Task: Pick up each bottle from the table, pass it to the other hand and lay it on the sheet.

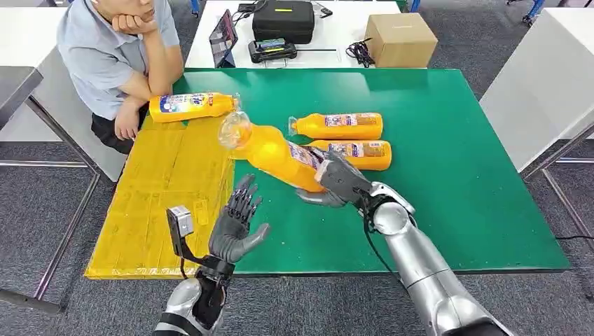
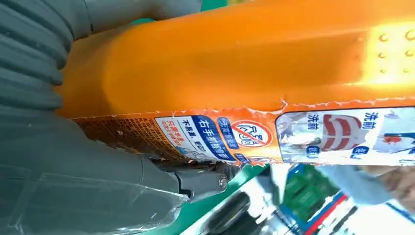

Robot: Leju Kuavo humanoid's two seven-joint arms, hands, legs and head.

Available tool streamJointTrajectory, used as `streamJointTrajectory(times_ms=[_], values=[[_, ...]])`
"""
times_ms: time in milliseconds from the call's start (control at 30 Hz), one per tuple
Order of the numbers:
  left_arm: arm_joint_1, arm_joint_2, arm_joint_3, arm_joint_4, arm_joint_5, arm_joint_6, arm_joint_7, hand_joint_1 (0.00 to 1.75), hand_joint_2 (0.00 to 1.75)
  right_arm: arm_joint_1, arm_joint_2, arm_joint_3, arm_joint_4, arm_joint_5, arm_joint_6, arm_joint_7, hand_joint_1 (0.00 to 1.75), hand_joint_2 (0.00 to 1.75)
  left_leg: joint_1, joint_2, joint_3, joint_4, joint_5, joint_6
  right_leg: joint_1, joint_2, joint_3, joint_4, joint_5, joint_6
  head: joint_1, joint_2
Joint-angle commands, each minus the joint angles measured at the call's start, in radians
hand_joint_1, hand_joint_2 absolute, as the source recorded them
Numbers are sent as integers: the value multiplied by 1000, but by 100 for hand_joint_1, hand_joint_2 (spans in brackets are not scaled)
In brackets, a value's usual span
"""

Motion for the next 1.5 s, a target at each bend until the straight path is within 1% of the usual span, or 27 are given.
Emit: streamJointTrajectory(times_ms=[33, 100, 200, 300, 367, 433, 600, 667, 800, 933, 1067, 1233, 1267, 1300, 1333, 1500], values=[[-87, -6, 28, 133, 87, -29, -28, 0, 175, -91, 18, 87, 132, -28, 31, -5, 175, 175, 1, 1, 1, 0, -1, -1, 1, 1, 1, 0, 0, -2, 0, 0], [-99, -6, 27, 114, 129, -33, -61, 0, 175, -104, 25, 127, 169, -31, 26, -7, 175, 175, 1, 2, 1, 1, -1, -2, 1, 1, 1, 1, 0, -2, 0, 0], [-108, -6, 47, 53, 110, 42, -129, 0, 175, -97, 32, 157, 199, -32, 9, -12, 175, 175, 1, 3, 0, 1, -1, -2, 1, 2, 0, 1, 0, -3, 0, 0], [-98, -6, 68, 3, 46, 91, -144, 0, 175, -78, 33, 175, 205, -31, -12, -9, 175, 175, 2, 1, 0, 1, -1, -3, 2, 1, 1, 1, 0, -3, 1, 0], [-75, -6, 69, -40, -45, 146, -206, 0, 175, -60, 34, 181, 198, -32, -23, -2, 175, 175, 1, 1, 0, 0, -1, -2, 1, 1, 0, 0, 0, -2, 0, 0], [-54, -6, 65, -73, -82, 174, -224, 0, 175, -44, 37, 183, 190, -32, -32, 4, 175, 175, 1, 1, 1, 0, -1, -2, 1, 1, 1, 0, 0, -2, 0, 0], [-55, -6, 36, -54, -80, 172, -211, 0, 175, -45, 49, 194, 194, -29, -35, 8, 175, 175, 1, 1, 1, 0, -1, -2, 1, 1, 2, 0, -1, -2, 0, 0], [-69, -6, 23, -27, -83, 164, -200, 0, 175, -61, 55, 209, 206, -22, -37, 6, 175, 175, 1, 1, 0, 0, -1, -1, 1, 0, 0, 0, 0, -2, 0, 0], [-110, -6, 35, 22, -69, 151, -173, 0, 175, -78, 66, 219, 215, -24, -31, 5, 175, 175, 1, 1, -1, 1, -1, -2, 1, 0, 0, 1, -1, -2, 0, 0], [-132, -6, 20, 79, 17, 79, -120, 0, 175, -97, 77, 231, 233, -29, -20, -4, 175, 175, 1, 0, -1, 1, 0, -2, 1, -1, 0, 1, 0, -2, 0, 0], [-144, -6, -7, 104, 8, 90, -140, 0, 175, -104, 88, 245, 243, -29, -21, -6, 175, 175, 1, 1, 0, 1, -1, -3, 1, 0, 0, 1, -1, -3, 0, 0], [-148, -6, 0, 91, 15, 82, -164, 0, 175, -113, 91, 255, 260, -32, -17, -5, 175, 175, 1, -1, -1, 1, 0, -2, 1, -1, 0, 0, 0, -2, 0, 0], [-152, -6, 6, 84, 24, 81, -170, 86, 175, -116, 94, 261, 273, -34, -16, -7, 175, 175, 0, 0, -1, 0, 0, -2, 0, 0, -1, 0, 0, -2, 0, 0], [-154, -6, 6, 83, 24, 81, -169, 86, 175, -114, 94, 261, 274, -34, -17, -6, 175, 175, 1, 0, 0, 1, -1, -2, 1, 0, 0, 1, -1, -3, 0, 0], [-155, -6, 11, 79, 23, 82, -169, 175, 175, -114, 95, 262, 278, -34, -19, -7, 175, 175, 1, 0, -1, 1, 0, -2, 1, 0, -1, 1, 0, -2, 0, 0], [-150, -6, 31, 43, 9, 109, -181, 175, 175, -108, 104, 264, 299, -39, -28, -9, 175, 175, 1, 1, -1, 1, 0, -2, 1, 0, 0, 1, 0, -3, 1, 0]])
